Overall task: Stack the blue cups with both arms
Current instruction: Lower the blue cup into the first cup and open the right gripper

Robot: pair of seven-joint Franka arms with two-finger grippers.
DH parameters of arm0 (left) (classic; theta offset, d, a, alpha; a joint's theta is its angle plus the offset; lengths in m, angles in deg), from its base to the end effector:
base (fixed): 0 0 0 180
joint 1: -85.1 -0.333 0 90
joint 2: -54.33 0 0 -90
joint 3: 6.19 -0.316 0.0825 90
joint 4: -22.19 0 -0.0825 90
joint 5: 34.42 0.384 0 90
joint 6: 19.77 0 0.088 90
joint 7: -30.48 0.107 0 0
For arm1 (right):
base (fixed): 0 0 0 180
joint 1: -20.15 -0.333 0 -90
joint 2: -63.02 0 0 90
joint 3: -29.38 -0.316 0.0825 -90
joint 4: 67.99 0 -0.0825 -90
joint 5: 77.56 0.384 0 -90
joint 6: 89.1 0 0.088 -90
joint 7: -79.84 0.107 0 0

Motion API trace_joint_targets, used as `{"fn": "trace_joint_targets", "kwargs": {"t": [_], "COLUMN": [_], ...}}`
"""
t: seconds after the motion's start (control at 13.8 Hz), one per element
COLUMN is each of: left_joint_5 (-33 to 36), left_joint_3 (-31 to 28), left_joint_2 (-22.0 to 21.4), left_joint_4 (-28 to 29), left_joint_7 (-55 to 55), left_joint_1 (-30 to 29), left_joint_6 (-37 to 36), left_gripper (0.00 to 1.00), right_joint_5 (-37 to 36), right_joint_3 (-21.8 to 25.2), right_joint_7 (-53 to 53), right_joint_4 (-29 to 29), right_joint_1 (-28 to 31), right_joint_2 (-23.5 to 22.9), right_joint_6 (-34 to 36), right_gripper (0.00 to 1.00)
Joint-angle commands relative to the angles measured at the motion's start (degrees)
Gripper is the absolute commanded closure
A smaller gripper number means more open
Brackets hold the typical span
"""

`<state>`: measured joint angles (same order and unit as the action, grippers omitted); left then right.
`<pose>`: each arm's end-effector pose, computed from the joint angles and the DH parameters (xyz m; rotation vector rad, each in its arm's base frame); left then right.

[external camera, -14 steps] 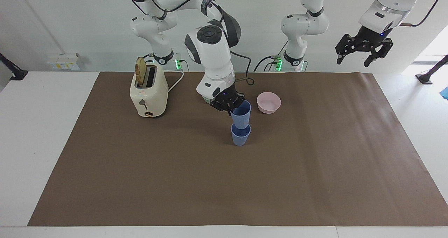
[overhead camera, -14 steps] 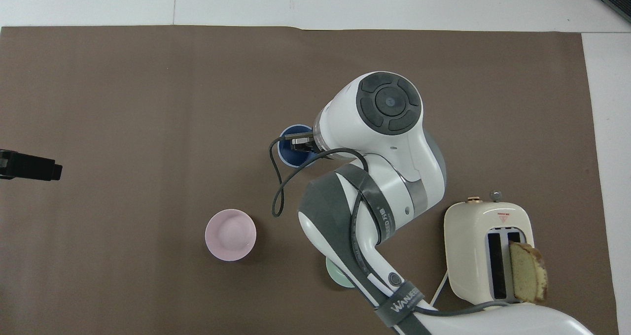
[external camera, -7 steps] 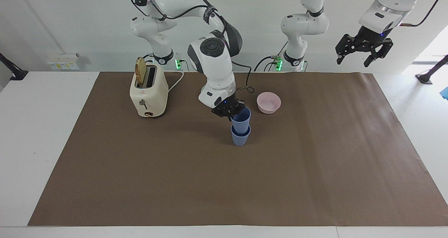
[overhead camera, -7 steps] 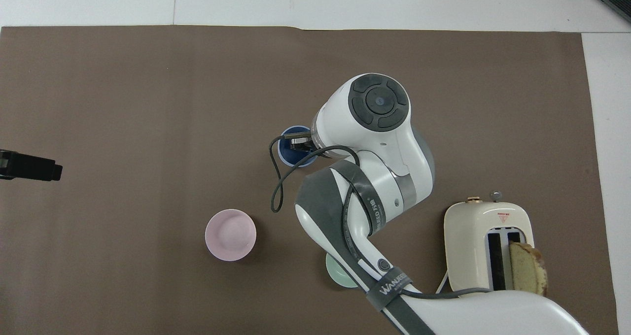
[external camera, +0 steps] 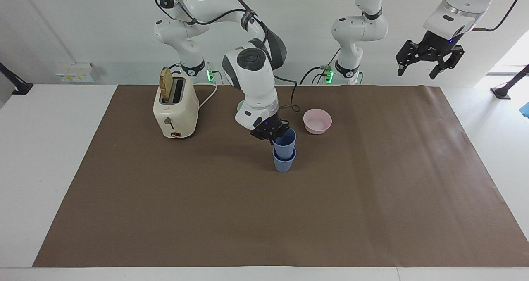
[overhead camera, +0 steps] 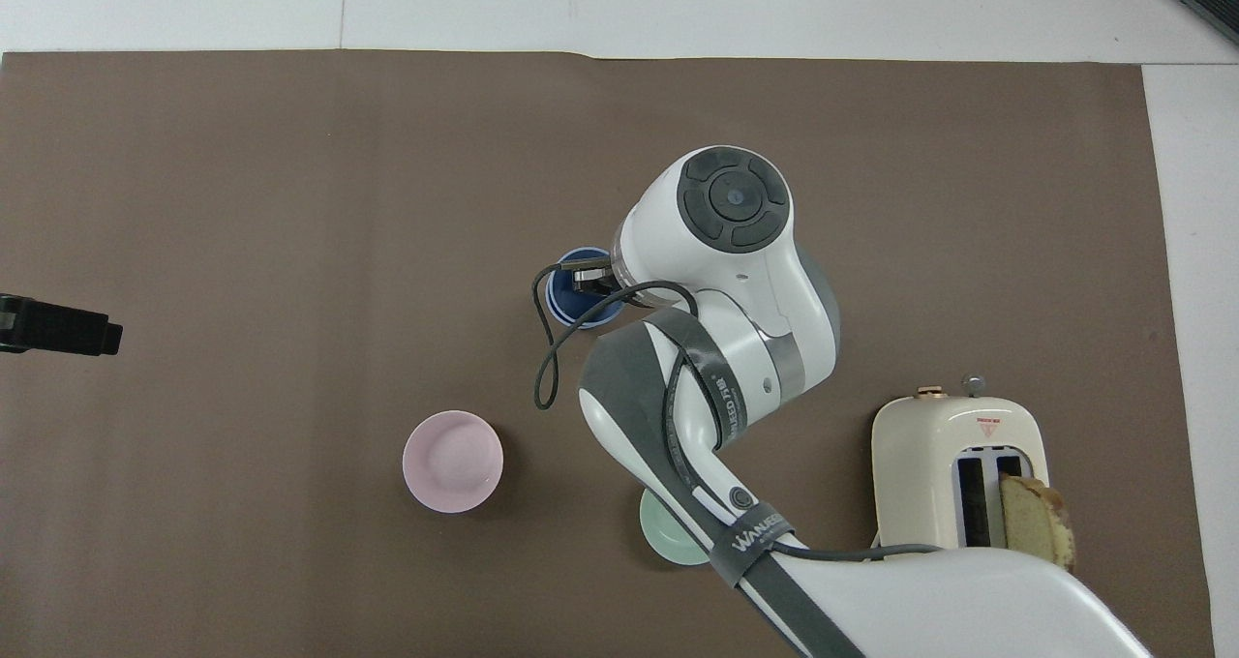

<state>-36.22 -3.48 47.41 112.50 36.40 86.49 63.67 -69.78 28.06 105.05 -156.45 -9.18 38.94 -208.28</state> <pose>0.5022 -0.0414 0.6758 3.1037 -0.2772 0.0018 0.5917 0.3560 0.4213 -2.9702 -0.0490 -0.0604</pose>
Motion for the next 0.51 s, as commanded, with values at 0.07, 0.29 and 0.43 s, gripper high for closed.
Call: {"fn": "trace_joint_targets", "kwargs": {"t": [0.07, 0.29, 0.43], "left_joint_5": [-0.74, -0.74, -0.74], "left_joint_3": [0.2, 0.2, 0.2], "left_joint_2": [-0.72, 0.59, 0.42], "left_joint_4": [0.83, 0.83, 1.18], "left_joint_7": [0.14, -0.04, -0.04], "left_joint_1": [-1.65, -2.36, -2.45], "left_joint_6": [-0.12, 0.58, 0.58], "left_gripper": [0.0, 0.0, 0.0], "right_joint_5": [0.22, 0.22, 0.22], "right_joint_3": [-0.35, -0.27, -0.27], "right_joint_7": [0.37, 0.37, 0.37], "right_joint_4": [-0.58, -1.28, -1.28], "right_joint_1": [0.14, 0.23, 0.23], "right_joint_2": [-0.52, -0.61, -0.61], "right_joint_6": [-1.41, -1.93, -1.85], "right_gripper": [1.0, 1.0, 0.96]}}
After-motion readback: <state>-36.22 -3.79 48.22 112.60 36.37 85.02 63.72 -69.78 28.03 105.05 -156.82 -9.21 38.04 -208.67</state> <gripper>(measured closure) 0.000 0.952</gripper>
